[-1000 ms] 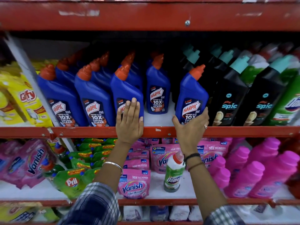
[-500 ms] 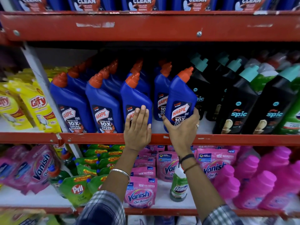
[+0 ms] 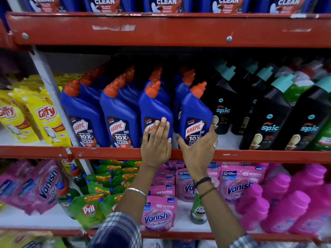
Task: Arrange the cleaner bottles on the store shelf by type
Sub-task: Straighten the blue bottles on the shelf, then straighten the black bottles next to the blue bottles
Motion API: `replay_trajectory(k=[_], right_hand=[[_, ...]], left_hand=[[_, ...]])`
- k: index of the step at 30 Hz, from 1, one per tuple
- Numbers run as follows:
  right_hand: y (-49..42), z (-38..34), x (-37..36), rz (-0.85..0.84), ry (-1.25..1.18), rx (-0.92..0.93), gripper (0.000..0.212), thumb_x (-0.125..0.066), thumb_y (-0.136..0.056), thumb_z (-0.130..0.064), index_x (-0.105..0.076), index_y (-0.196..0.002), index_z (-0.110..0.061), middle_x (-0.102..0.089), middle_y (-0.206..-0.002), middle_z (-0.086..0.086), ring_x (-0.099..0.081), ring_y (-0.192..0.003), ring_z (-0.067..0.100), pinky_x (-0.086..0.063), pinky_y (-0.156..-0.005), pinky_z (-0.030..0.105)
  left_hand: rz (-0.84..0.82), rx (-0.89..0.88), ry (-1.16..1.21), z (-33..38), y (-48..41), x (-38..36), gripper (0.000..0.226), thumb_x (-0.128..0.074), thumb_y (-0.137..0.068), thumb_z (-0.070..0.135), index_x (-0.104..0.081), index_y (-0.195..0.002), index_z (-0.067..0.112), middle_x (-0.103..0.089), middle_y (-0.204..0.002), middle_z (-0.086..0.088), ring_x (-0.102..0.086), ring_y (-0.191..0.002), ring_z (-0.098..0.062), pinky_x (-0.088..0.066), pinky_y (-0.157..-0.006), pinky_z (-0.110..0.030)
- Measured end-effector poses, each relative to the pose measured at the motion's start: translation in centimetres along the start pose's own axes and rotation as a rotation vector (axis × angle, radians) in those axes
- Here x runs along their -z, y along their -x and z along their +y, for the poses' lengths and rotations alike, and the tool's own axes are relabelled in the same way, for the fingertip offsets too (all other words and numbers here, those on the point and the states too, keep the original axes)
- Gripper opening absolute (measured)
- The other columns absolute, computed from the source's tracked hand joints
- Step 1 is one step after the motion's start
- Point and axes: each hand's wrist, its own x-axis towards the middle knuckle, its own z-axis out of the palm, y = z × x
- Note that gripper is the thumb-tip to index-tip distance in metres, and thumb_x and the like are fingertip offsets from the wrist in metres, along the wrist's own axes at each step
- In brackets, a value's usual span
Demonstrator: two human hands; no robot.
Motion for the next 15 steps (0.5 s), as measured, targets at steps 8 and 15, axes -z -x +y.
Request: replay_trajectory(k=[8,15], right_hand=[[0.7,1.8,2.2,-0.04,-0.142,0.035,0.09,-0.07,-0.072,-0.057,-0.031,-0.136,-0.008,-0.037,-0.137,0.014,-0.041,-0.126,0.026,-0.044,-0.1,0.032],[-5.3,9.3,11.3,0.324,-0.31,0.078,0.052,-0.066,-0.082,-0.035,-0.046,-0.117,-0.002,-0.042,-0.116,0.007,-0.046,-0.108,0.024,-0.041,-0.097,0.034]], left_hand=[[-0.013,0.001,-0.014,0.0,-0.1,0.0,0.058,-0.031,-0.1,0.029,-0.016,-0.152,0.009,-0.004,-0.162,-0.001,-0.008,-0.149,-0.016,-0.003,-0.122,-0.037],[0.024,0.008,-0.014,0.2,-0.1,-0.2,0.057,-0.033,-0.099,0.027,-0.021,-0.151,0.009,-0.007,-0.162,-0.001,-0.011,-0.148,-0.017,-0.005,-0.122,-0.038]])
